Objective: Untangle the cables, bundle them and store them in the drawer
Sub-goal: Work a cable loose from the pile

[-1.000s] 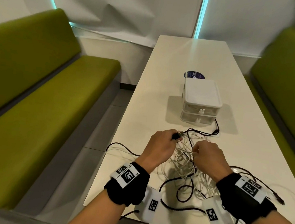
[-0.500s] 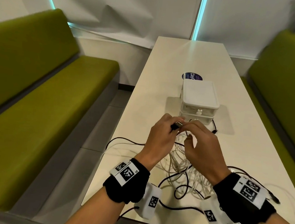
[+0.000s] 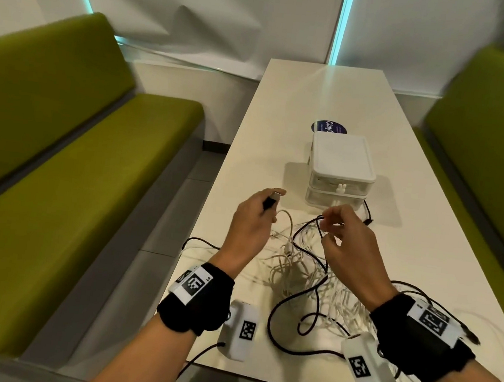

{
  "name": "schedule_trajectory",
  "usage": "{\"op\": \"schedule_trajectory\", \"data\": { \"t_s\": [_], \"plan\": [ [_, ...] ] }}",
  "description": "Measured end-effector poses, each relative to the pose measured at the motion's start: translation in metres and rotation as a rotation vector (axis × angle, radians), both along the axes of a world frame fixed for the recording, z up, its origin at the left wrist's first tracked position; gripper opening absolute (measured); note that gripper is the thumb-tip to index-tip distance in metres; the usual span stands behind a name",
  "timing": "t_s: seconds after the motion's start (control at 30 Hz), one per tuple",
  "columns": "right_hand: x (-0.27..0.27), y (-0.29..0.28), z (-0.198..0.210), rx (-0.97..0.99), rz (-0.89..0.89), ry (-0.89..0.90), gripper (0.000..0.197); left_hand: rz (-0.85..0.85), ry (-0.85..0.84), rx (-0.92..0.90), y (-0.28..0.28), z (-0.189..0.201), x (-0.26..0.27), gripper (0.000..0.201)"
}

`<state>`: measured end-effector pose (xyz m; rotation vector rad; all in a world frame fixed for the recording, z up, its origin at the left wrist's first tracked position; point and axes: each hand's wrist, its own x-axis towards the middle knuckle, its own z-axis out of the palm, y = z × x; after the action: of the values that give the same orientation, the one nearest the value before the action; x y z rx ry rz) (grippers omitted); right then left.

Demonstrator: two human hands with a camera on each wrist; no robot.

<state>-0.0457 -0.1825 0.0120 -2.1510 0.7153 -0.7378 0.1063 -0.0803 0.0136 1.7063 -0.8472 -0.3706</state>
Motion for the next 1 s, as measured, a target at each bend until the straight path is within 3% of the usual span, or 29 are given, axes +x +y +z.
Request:
{"op": "schedule_trajectory", "data": {
  "t_s": [0.23,0.4,0.67,0.8,0.9,1.0],
  "plan": [
    [0.006,0.008,-0.021,-0.311,0.375,0.473,0.041,-0.023,-0.062,0.069,0.011,-0.009,0.003,0.032],
    [0.014,0.024,-0.022,-0.424,0.351,0.590,0.053,-0.056,-0.041,0.103,0.014,-0.015,0.001,0.034],
    [0.023,0.020,-0.028,-0.257,0.275,0.660,0.083,-0.037,-0.047,0.108,0.021,-0.012,0.000,0.035],
    [0.027,0.020,-0.029,-0.329,0.304,0.780,0.062,-0.029,-0.054,0.148,0.022,-0.010,-0.001,0.026],
    [0.026,0.021,-0.027,-0.434,0.264,0.753,0.033,-0.011,-0.048,0.161,0.022,-0.011,-0.002,0.027],
    [0.022,0.019,-0.024,-0.467,0.225,0.706,0.023,-0.016,-0.048,0.139,0.024,-0.011,-0.003,0.026]
  ]
}}
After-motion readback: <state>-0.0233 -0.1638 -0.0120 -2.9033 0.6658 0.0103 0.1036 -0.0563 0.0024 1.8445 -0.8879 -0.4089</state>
